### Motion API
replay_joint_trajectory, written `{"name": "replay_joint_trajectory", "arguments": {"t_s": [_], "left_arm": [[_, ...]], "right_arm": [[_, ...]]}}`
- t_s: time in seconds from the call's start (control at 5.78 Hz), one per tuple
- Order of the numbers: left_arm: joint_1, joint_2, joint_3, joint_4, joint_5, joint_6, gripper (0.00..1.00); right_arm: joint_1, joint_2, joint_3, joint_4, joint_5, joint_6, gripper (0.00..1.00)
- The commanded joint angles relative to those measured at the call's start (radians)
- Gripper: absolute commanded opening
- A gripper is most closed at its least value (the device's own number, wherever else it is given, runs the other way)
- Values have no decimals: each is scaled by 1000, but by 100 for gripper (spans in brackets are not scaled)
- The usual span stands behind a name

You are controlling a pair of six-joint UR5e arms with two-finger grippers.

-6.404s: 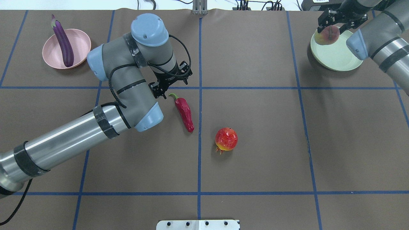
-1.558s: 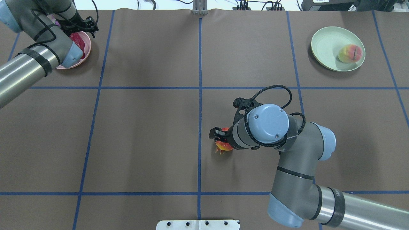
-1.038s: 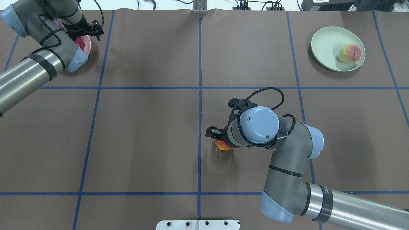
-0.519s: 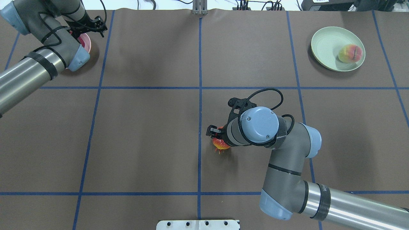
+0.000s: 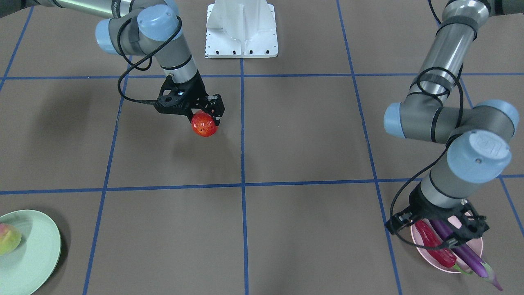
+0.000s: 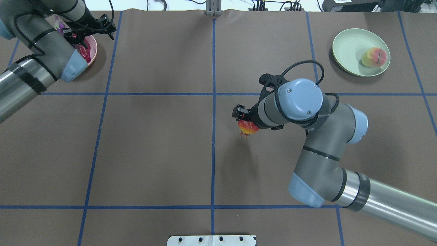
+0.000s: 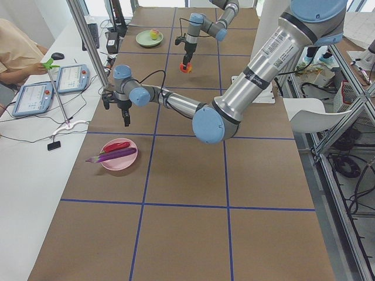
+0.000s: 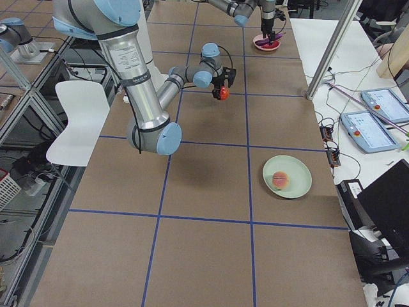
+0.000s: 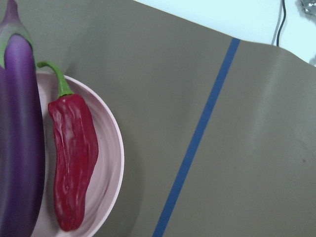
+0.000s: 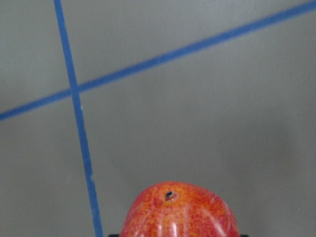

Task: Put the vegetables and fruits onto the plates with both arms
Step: 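Carry the pomegranate to the green plate with the right gripper and release it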

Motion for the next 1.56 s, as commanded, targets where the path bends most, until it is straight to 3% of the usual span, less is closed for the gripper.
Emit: {"name": "replay_joint_trajectory", "arguments": {"t_s": [0.0, 0.35, 0.69, 1.21, 1.38], "left_arm": [[-7, 249, -321, 17, -44, 134, 100], [-95, 309, -388, 60, -149, 301, 100], [-148, 318, -445, 163, -158, 412, 100], [-178, 374, -561, 260, -148, 504, 100], [-180, 382, -575, 261, -148, 504, 100]], "right_arm": [[198, -7, -20, -80, 113, -252, 0], [360, -6, -194, -79, 216, -494, 0], [495, 15, -427, -48, 322, -683, 0], [541, 95, -757, 93, 316, -750, 0], [558, 95, -778, 117, 303, -750, 0]]}}
